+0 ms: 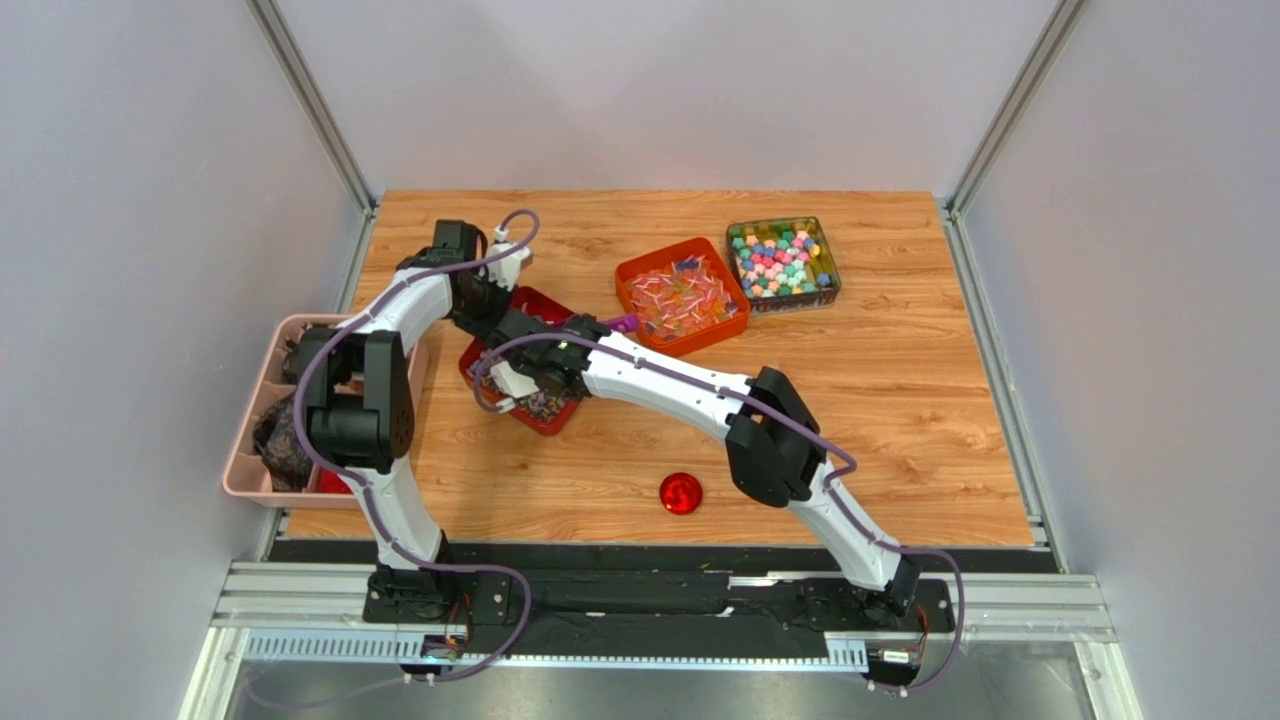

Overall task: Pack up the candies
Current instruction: Scoop the fake candies from the storage box.

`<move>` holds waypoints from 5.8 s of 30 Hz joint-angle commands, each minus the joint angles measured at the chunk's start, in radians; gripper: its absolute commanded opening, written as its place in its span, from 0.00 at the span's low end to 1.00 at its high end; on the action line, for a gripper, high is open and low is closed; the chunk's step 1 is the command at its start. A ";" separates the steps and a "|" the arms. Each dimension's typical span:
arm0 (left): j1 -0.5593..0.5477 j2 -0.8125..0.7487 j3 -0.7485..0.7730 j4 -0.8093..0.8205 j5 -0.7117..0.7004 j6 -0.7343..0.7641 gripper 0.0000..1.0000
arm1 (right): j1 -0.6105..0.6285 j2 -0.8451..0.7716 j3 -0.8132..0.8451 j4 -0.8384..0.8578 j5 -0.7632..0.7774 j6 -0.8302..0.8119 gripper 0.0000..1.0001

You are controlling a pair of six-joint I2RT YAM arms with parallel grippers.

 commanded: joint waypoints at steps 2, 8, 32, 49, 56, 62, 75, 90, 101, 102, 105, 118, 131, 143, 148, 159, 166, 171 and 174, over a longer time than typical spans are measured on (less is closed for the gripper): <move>-0.004 -0.126 0.036 0.048 0.109 -0.028 0.00 | 0.018 -0.007 -0.013 -0.214 -0.196 0.007 0.00; -0.004 -0.120 0.040 0.053 0.122 -0.054 0.00 | 0.018 -0.009 -0.012 -0.291 -0.300 0.055 0.00; -0.008 -0.151 0.010 0.048 0.133 -0.121 0.00 | -0.005 0.105 0.220 -0.450 -0.490 0.224 0.00; -0.016 -0.174 -0.087 0.088 0.210 -0.092 0.00 | -0.002 0.048 0.035 -0.292 -0.547 0.210 0.00; -0.022 -0.180 -0.086 0.085 0.185 -0.100 0.00 | 0.007 0.123 0.144 -0.305 -0.524 0.282 0.00; -0.025 -0.201 -0.098 0.102 0.173 -0.107 0.00 | 0.027 0.078 0.010 -0.125 -0.421 0.256 0.00; -0.036 -0.209 -0.099 0.103 0.139 -0.127 0.00 | 0.075 0.059 -0.001 -0.001 -0.349 0.247 0.00; -0.047 -0.220 -0.116 0.122 0.127 -0.166 0.00 | 0.098 0.085 0.053 -0.040 -0.413 0.293 0.00; -0.047 -0.217 -0.109 0.103 0.049 -0.189 0.00 | 0.096 0.134 0.239 -0.200 -0.573 0.446 0.00; -0.047 -0.218 -0.110 0.103 0.044 -0.189 0.00 | 0.093 0.149 0.285 -0.249 -0.602 0.487 0.00; -0.047 -0.229 -0.112 0.099 0.038 -0.190 0.00 | 0.089 0.154 0.260 -0.178 -0.503 0.512 0.00; -0.048 -0.263 -0.107 0.074 -0.013 -0.221 0.00 | 0.086 0.143 0.270 -0.136 -0.552 0.624 0.00; -0.048 -0.276 -0.110 0.045 -0.008 -0.221 0.00 | 0.050 0.106 0.171 0.022 -0.553 0.831 0.00; -0.048 -0.284 -0.132 0.048 -0.036 -0.196 0.00 | -0.032 -0.026 -0.008 0.174 -0.647 0.958 0.00; -0.045 -0.270 -0.133 0.054 -0.040 -0.196 0.00 | -0.060 -0.095 -0.111 0.226 -0.745 0.971 0.00; 0.010 -0.249 -0.109 0.053 0.020 -0.206 0.00 | -0.111 -0.170 -0.207 0.263 -0.806 0.955 0.00; 0.030 -0.226 -0.096 0.057 0.035 -0.210 0.00 | -0.114 -0.230 -0.288 0.285 -0.797 0.914 0.00; 0.044 -0.201 -0.064 0.054 0.052 -0.219 0.00 | -0.114 -0.293 -0.346 0.297 -0.773 0.868 0.00; 0.053 -0.183 -0.038 0.054 0.061 -0.226 0.00 | -0.114 -0.326 -0.377 0.297 -0.762 0.847 0.00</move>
